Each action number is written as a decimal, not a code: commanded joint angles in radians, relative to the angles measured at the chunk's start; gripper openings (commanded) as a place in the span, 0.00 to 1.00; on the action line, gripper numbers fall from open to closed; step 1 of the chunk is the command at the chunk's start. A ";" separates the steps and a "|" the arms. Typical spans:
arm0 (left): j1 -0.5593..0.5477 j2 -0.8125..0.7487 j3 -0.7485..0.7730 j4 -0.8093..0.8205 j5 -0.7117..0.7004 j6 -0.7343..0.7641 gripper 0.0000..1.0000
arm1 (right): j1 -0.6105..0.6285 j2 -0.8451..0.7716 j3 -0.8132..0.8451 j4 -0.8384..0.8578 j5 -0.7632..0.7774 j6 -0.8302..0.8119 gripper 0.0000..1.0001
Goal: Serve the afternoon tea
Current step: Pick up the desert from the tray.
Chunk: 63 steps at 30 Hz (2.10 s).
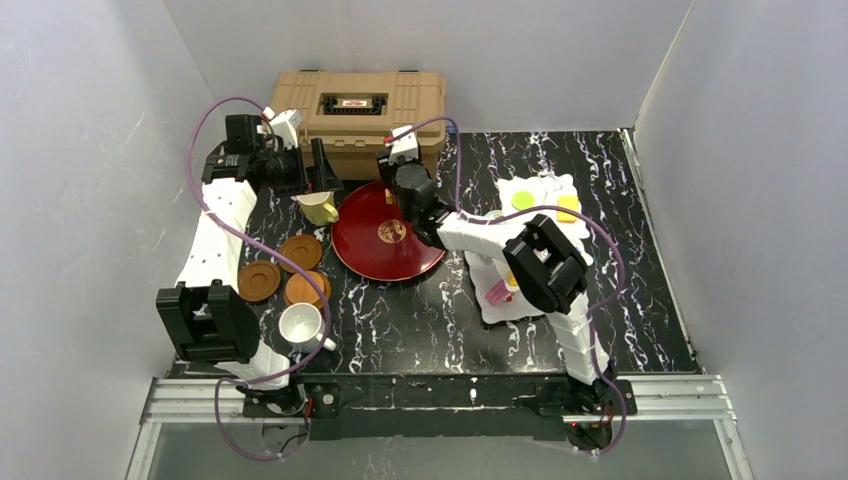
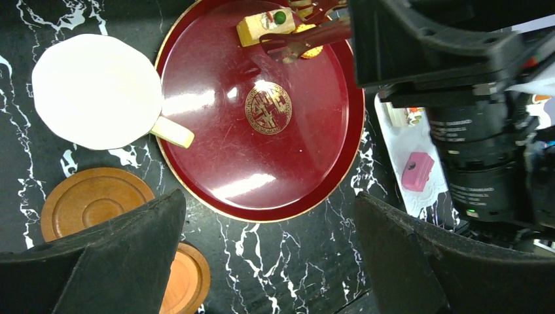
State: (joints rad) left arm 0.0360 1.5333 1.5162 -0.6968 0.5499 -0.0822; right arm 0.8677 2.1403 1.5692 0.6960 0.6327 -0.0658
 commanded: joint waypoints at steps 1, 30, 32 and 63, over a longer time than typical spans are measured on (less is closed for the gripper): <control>0.011 -0.003 0.039 -0.022 0.036 0.011 0.98 | 0.004 0.023 0.042 0.090 0.027 0.007 0.54; 0.015 0.016 0.049 -0.050 0.073 0.048 0.98 | -0.014 0.030 -0.034 0.136 -0.221 0.058 0.52; 0.016 0.015 0.051 -0.050 0.071 0.050 0.98 | 0.004 0.005 -0.070 0.148 -0.215 0.057 0.49; 0.026 -0.020 0.066 -0.077 0.110 0.055 0.98 | 0.088 -0.685 -0.383 -0.242 -0.246 0.108 0.21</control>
State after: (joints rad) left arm 0.0570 1.5528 1.5402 -0.7422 0.6224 -0.0402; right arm 0.9539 1.6974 1.2415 0.5880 0.4667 -0.0170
